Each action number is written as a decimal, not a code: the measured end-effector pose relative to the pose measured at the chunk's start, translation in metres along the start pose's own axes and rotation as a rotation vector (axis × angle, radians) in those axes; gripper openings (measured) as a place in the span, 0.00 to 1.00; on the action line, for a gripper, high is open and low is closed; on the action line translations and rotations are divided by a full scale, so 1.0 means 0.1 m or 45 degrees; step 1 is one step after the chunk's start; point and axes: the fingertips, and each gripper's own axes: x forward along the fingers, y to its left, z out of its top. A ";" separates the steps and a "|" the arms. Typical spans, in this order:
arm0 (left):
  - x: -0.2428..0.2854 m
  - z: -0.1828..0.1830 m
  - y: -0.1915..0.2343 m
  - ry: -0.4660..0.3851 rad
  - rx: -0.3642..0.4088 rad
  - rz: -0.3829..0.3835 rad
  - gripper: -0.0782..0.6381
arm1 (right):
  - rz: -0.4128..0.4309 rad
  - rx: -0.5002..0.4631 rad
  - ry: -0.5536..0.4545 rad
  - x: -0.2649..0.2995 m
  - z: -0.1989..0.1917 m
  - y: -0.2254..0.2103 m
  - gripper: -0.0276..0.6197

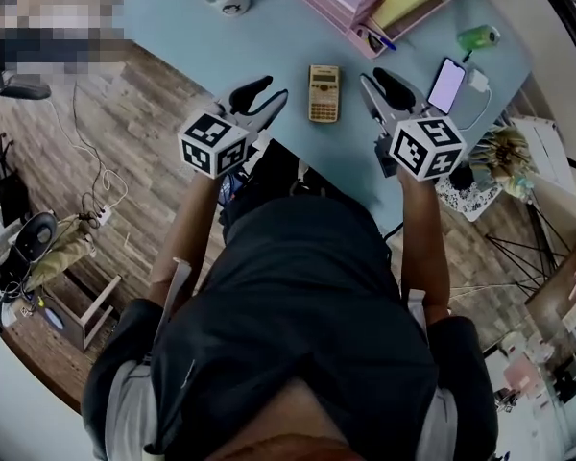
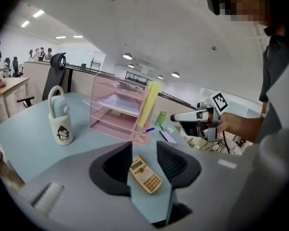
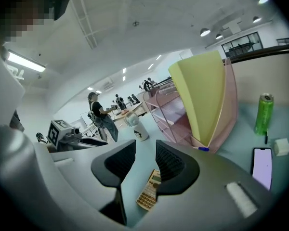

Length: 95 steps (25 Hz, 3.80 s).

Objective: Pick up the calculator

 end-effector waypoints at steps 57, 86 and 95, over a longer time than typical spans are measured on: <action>1.41 -1.25 0.49 0.376 -0.204 0.011 0.33 | -0.158 0.267 0.426 1.08 -1.59 -0.62 0.16; -0.03 0.46 -0.11 -0.126 0.312 0.131 0.31 | -0.009 -0.339 -0.048 0.26 -0.10 0.84 0.14; -0.57 1.04 -0.42 -0.308 0.479 0.197 0.31 | 0.070 -0.566 -0.178 -0.09 0.51 1.34 0.14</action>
